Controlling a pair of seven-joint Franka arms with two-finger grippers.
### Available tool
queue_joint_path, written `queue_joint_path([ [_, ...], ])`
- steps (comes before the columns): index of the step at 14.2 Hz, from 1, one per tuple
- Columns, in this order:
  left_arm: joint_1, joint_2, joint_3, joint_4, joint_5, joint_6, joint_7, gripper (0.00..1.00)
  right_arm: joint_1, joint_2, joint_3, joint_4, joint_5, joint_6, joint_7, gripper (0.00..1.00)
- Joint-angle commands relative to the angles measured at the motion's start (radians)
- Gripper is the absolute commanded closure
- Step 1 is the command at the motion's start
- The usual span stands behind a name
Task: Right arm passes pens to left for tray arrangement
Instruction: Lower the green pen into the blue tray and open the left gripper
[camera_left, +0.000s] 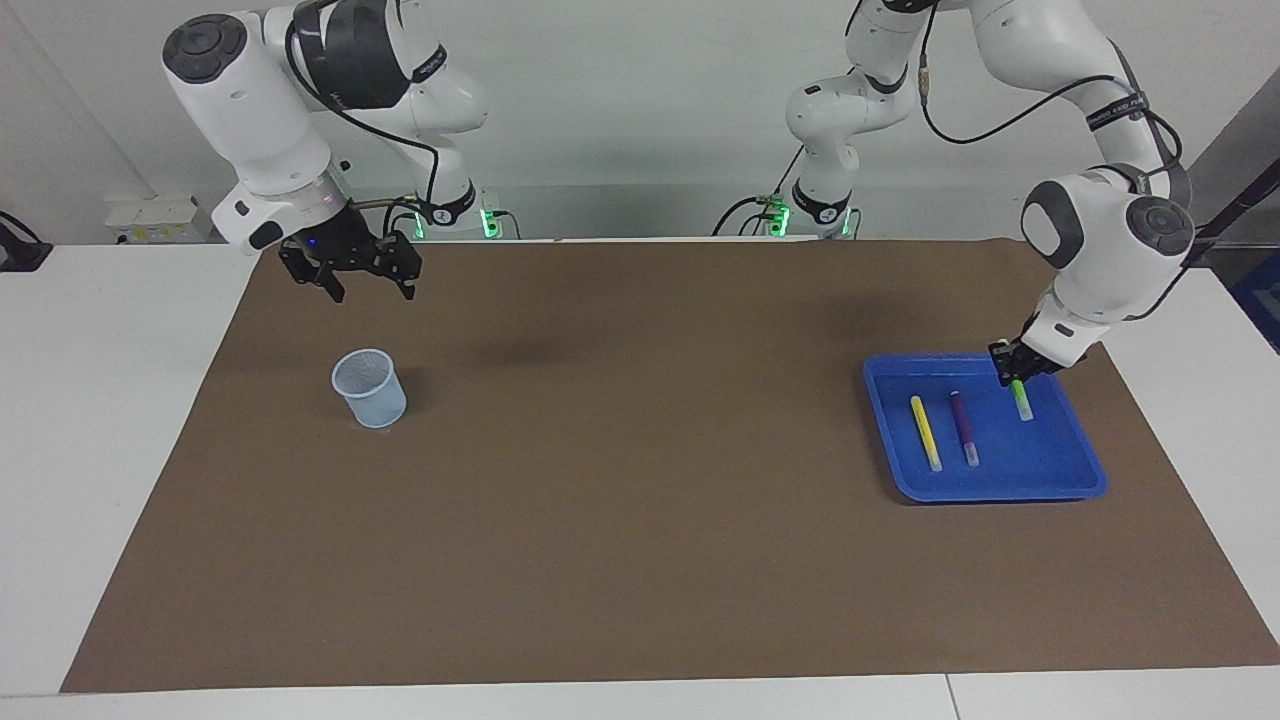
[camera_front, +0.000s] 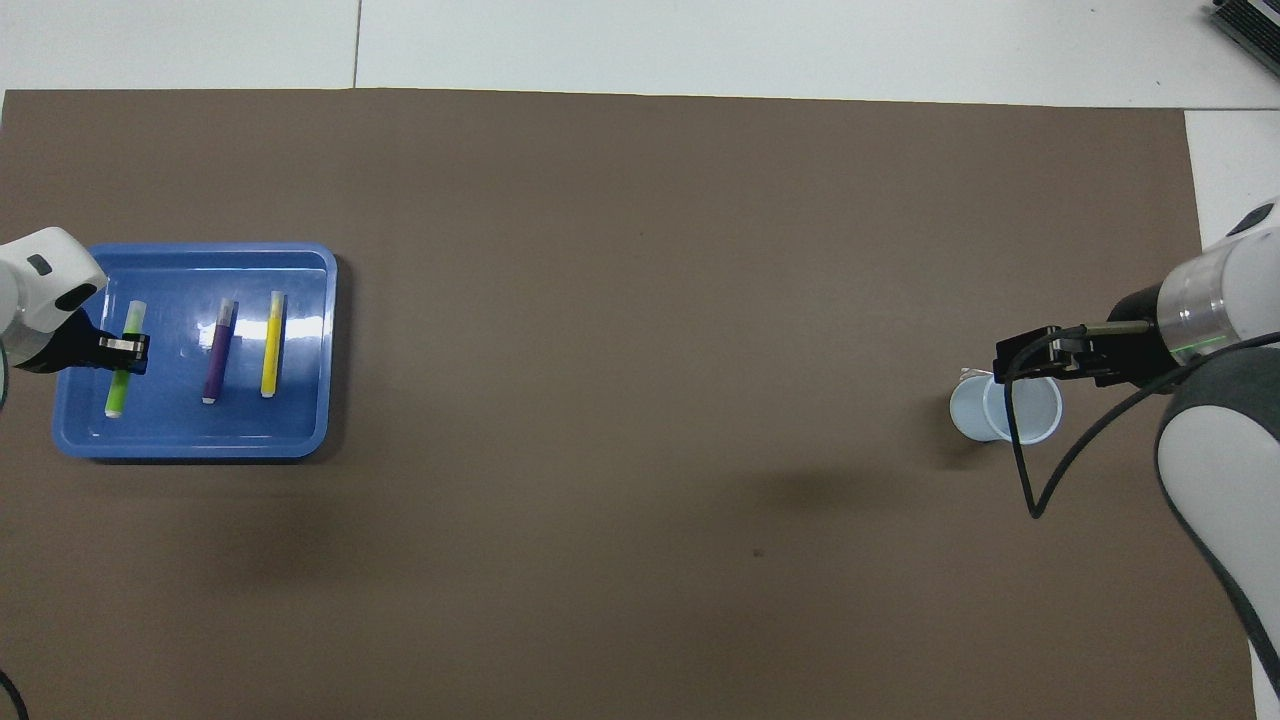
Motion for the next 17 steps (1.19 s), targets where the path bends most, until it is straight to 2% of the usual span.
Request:
queue_joint_path([
  [1,0.026,0.058,-0.01,0.0,0.028,0.073,0.008,1.0,0.044,0.029,-0.036,0.034,-0.021,0.003,-0.021,0.0],
  [7,0.046,0.137,-0.008,-0.017,0.028,0.206,0.007,1.0,0.041,0.02,-0.042,0.025,-0.007,0.005,-0.014,0.0],
  [11,0.047,0.152,-0.007,-0.086,0.028,0.33,0.008,1.0,0.041,0.017,-0.045,0.025,-0.007,0.012,-0.007,0.0],
  [13,0.047,0.152,-0.007,-0.09,0.029,0.341,0.01,1.0,0.039,0.019,-0.047,0.026,-0.006,0.012,-0.01,0.0],
  [14,0.047,0.152,-0.007,-0.09,0.028,0.343,0.01,0.59,0.039,0.019,-0.048,0.031,-0.007,0.012,-0.011,0.0],
  [15,0.047,0.154,-0.007,-0.089,0.028,0.343,0.007,0.03,0.041,0.019,-0.05,0.031,-0.016,0.012,-0.012,0.0],
  [17,0.047,0.154,-0.008,-0.078,0.028,0.335,0.008,0.0,0.029,0.022,-0.07,0.032,-0.021,0.017,-0.02,0.0],
])
